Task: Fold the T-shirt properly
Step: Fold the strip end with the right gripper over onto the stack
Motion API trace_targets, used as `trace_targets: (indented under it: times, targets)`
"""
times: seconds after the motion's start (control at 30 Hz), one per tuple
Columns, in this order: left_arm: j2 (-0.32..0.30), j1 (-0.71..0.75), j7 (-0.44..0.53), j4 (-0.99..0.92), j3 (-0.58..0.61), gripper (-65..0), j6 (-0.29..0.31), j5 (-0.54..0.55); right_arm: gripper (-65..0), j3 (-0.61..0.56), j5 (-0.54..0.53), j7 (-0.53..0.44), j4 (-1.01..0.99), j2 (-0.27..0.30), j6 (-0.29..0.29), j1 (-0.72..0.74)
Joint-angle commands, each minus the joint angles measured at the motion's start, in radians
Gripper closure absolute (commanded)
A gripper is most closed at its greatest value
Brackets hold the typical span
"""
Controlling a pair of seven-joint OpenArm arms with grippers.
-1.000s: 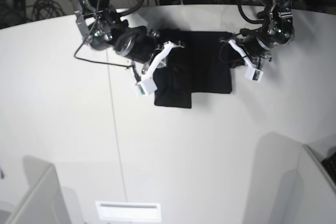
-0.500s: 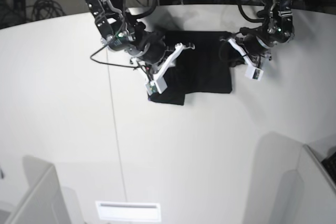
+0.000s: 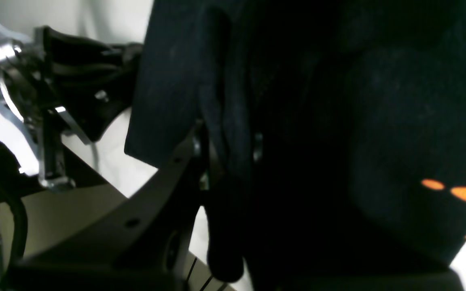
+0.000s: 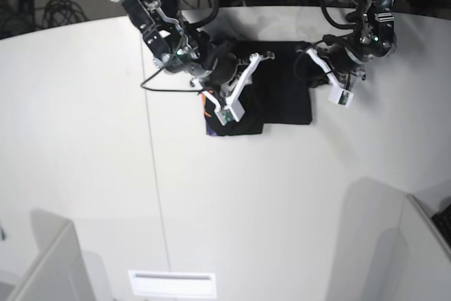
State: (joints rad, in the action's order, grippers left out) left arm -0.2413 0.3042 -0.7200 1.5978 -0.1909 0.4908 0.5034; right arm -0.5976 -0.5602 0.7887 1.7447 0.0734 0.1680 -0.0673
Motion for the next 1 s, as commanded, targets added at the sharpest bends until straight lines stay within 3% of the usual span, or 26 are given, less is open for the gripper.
trace_targets:
  times: [0.0, 0.23, 0.27, 0.4, 0.43, 0.5, 0.63, 0.77, 0.97]
  targets:
    - [-0.011, 0.013, -0.033, 0.008, -0.008, 0.0, -0.008, -0.024, 0.0, 0.003, -0.013, -0.019, 0.014, -0.008, -0.009, 0.013]
    - [-0.011, 0.016, -0.034, 0.008, -0.078, 0.0, -0.004, -0.022, 0.0, 0.003, -0.014, -0.018, 0.013, -0.01, -0.009, 0.014]
    - [-0.022, 0.016, -0.034, 0.008, -0.091, 0.0, -0.002, -0.018, -3.6, 0.003, -0.014, -0.018, 0.013, -0.01, -0.009, 0.014]
    - [-0.033, 0.04, -0.034, 0.011, -0.14, 0.0, -0.001, -0.016, -33.0, 0.003, -0.014, -0.018, 0.014, -0.01, -0.009, 0.014]
    - [-0.034, 0.045, -0.034, 0.017, -0.16, 0.0, -0.001, -0.016, -34.8, 0.003, -0.013, -0.021, 0.014, -0.01, -0.009, 0.014]
    - [-0.056, 0.063, -0.034, 0.016, -0.195, 0.0, 0.015, -0.016, -32.6, 0.003, -0.013, -0.021, 0.018, -0.01, -0.009, 0.014]
    - [-0.096, 0.095, -0.034, 0.014, -0.296, 0.0, 0.124, -0.016, -31.2, 0.003, -0.01, -0.01, 0.013, -0.028, -0.008, 0.033]
    - [-0.102, 0.112, -0.105, 0.02, -0.445, 0.0, 0.2, -0.019, -30.9, 0.001, -0.01, 0.031, 0.013, -0.04, -0.008, 0.051]
    - [-0.102, 0.118, -0.129, 0.02, -0.569, 0.0, 0.207, -0.024, -30.8, 0.001, -0.008, 0.039, 0.01, -0.053, -0.008, 0.073]
